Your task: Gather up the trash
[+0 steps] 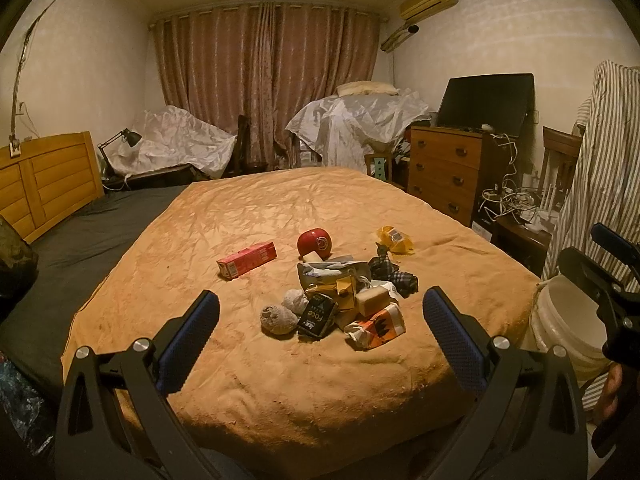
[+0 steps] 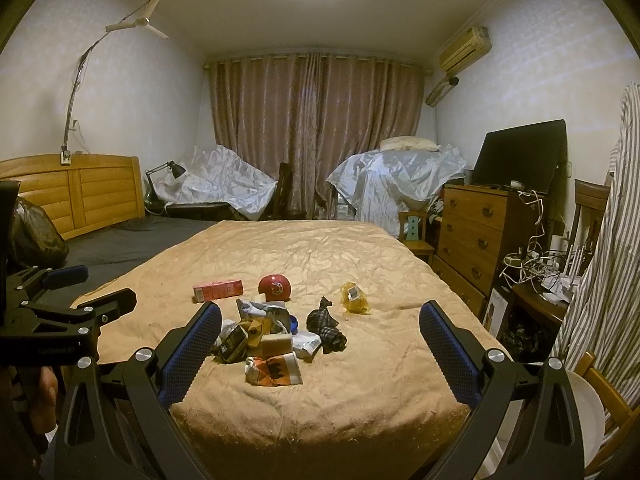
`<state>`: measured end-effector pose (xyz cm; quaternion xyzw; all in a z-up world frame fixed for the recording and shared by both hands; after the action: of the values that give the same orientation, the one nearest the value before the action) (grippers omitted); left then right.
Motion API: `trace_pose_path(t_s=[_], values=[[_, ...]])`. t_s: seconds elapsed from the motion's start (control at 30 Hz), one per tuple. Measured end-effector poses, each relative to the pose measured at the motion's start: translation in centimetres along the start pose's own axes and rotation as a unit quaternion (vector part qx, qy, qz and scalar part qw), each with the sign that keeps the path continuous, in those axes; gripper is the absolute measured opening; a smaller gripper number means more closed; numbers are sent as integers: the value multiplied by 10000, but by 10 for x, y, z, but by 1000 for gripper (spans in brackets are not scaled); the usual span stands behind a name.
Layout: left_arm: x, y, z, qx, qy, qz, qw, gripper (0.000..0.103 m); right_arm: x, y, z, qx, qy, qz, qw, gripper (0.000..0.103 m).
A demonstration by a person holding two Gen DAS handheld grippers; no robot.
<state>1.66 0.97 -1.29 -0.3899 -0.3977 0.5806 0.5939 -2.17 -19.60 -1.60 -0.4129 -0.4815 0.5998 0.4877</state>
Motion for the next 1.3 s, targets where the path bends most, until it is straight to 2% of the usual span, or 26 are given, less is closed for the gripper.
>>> trace_pose_path(t_s=[1.13, 1.23, 1.27, 1.3], values=[[3, 8, -4, 56, 11, 11, 10000, 98, 2, -1, -2, 45, -5, 26, 10000, 99], [7, 12, -9, 131, 25, -1, 9999, 98, 5, 6, -4, 83, -35, 17, 10000, 99], [10, 13, -13, 185, 7, -22, 9998, 98, 2, 27, -16, 111, -61, 19, 9999, 99], [13, 13, -19, 247, -31, -69, 9997, 98, 3, 32, -19, 154, -88, 16, 9998, 99]])
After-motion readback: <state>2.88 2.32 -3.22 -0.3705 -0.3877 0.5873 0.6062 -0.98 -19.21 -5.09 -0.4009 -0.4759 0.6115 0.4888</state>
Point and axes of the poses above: each gripper's, at about its wrist camera, not at the fingertips, and z roughly against the way its jaws point, x to its left, y to its underside, the point moved 1 cm from there along -z, roughly the way its jaws point
